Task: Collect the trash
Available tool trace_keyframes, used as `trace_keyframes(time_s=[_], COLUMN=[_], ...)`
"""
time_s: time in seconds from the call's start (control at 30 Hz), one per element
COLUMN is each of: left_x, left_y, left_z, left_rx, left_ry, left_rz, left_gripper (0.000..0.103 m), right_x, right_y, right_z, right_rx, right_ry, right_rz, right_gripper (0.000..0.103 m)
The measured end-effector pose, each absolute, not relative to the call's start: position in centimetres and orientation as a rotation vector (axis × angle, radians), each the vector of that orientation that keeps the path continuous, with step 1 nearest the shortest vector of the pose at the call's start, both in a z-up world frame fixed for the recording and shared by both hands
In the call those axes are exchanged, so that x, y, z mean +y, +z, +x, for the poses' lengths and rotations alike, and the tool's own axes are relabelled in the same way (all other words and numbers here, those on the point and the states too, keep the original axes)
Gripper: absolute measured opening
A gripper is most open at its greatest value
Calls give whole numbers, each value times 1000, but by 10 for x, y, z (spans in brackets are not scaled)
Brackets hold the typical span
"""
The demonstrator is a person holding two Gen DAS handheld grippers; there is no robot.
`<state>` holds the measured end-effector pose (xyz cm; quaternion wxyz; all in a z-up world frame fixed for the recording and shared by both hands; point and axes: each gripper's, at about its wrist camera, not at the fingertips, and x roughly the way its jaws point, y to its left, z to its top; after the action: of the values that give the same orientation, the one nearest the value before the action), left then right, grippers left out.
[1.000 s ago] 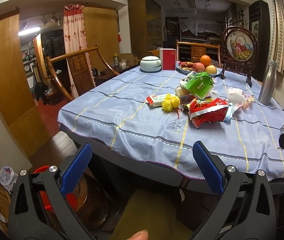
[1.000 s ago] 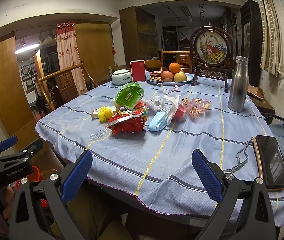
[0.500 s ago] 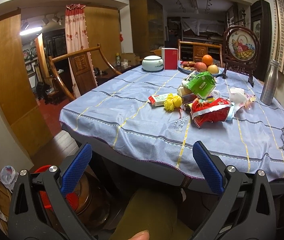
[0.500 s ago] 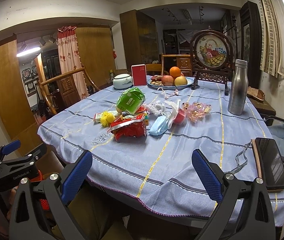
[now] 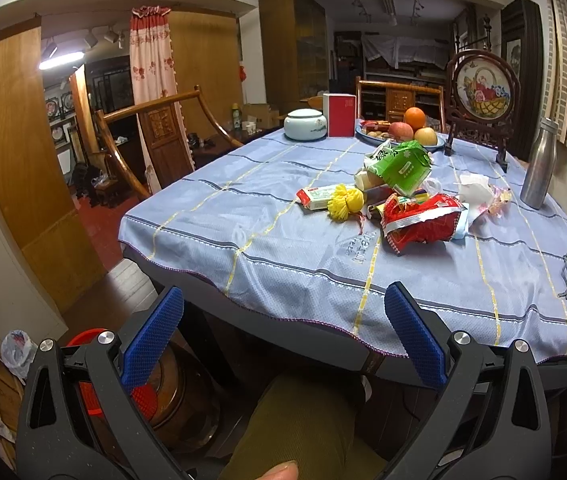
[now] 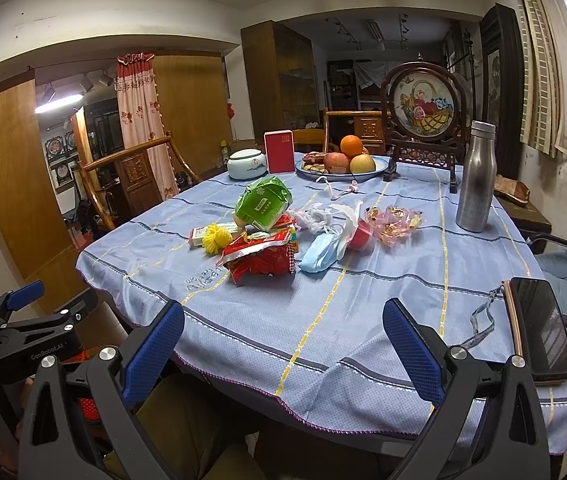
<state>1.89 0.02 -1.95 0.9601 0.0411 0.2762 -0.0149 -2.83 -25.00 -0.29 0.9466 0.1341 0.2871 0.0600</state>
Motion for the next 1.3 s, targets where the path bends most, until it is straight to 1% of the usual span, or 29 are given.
trace_keyframes(time_s=[0.9, 1.07, 1.3], left_x=[-1, -2, 0], left_y=[-27, -31, -50], left_z=[27, 33, 55], left_rx=[597, 617, 682], left_ry=[-33, -37, -53], left_rz=[83, 92, 93], left_gripper=[97, 97, 97], right_x=[-245, -246, -250], right_y=[-5, -15, -47], right_z=[-24, -15, 8], right_rx=[599, 620, 697], right_ry=[133, 134, 123], right_rz=[277, 288, 308], right_gripper=[98, 98, 98])
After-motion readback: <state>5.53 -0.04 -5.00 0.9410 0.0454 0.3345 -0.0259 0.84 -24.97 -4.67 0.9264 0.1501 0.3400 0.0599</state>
